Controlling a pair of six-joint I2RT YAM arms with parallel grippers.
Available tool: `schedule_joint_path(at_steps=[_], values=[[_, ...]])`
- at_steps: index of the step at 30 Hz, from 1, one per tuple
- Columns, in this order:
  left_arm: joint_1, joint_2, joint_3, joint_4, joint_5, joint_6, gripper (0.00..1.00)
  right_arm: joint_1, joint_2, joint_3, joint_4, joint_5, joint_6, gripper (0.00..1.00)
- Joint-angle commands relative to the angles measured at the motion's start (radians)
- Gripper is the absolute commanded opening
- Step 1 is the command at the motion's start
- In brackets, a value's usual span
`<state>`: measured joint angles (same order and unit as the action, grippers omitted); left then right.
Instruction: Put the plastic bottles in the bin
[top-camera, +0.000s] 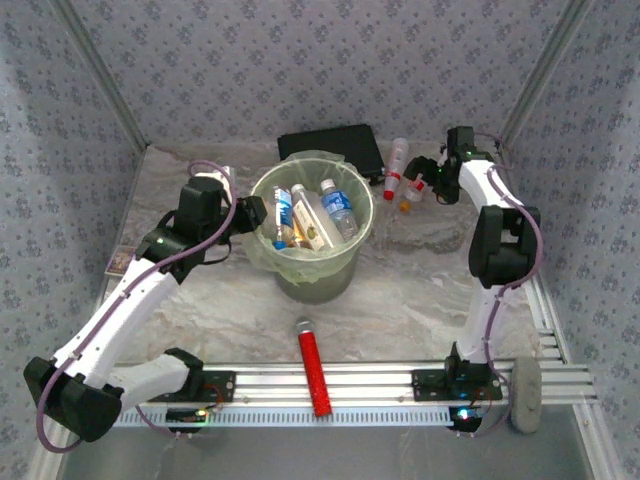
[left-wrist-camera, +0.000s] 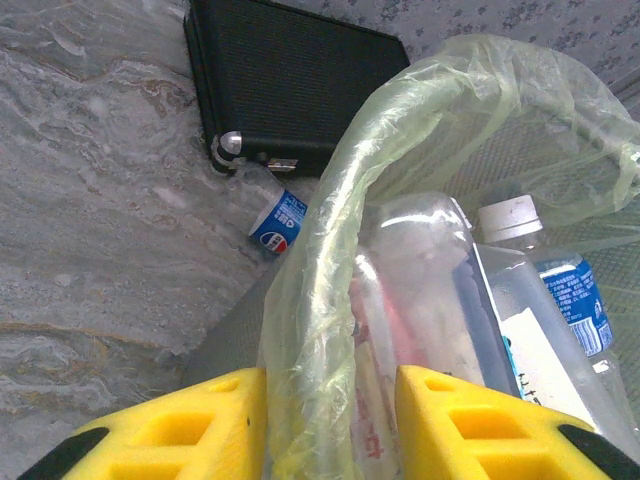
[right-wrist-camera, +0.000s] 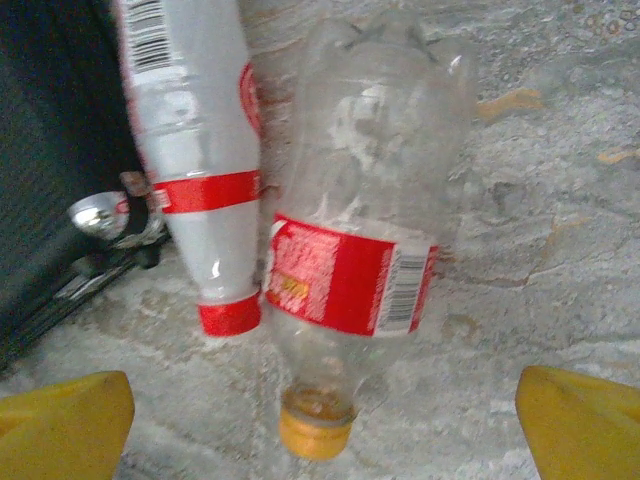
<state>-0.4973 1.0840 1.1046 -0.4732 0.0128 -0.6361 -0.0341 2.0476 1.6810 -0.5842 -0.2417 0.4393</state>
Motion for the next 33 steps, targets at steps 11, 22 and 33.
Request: schedule_joint_path(at_steps=[11, 22, 33], values=[[0.002, -0.011, 0.032, -0.02, -0.013, 0.024, 0.4, 0.014, 0.152, 0.087, 0.022, 0.03, 0.053, 0.95], [0.003, -0.009, 0.031, -0.021, -0.011, 0.024, 0.4, 0.014, 0.208, 0.126, 0.033, 0.014, 0.046, 0.71], [0.002, -0.013, 0.033, -0.025, -0.01, 0.027, 0.41, 0.003, 0.118, 0.085, -0.012, 0.023, -0.034, 0.59]])
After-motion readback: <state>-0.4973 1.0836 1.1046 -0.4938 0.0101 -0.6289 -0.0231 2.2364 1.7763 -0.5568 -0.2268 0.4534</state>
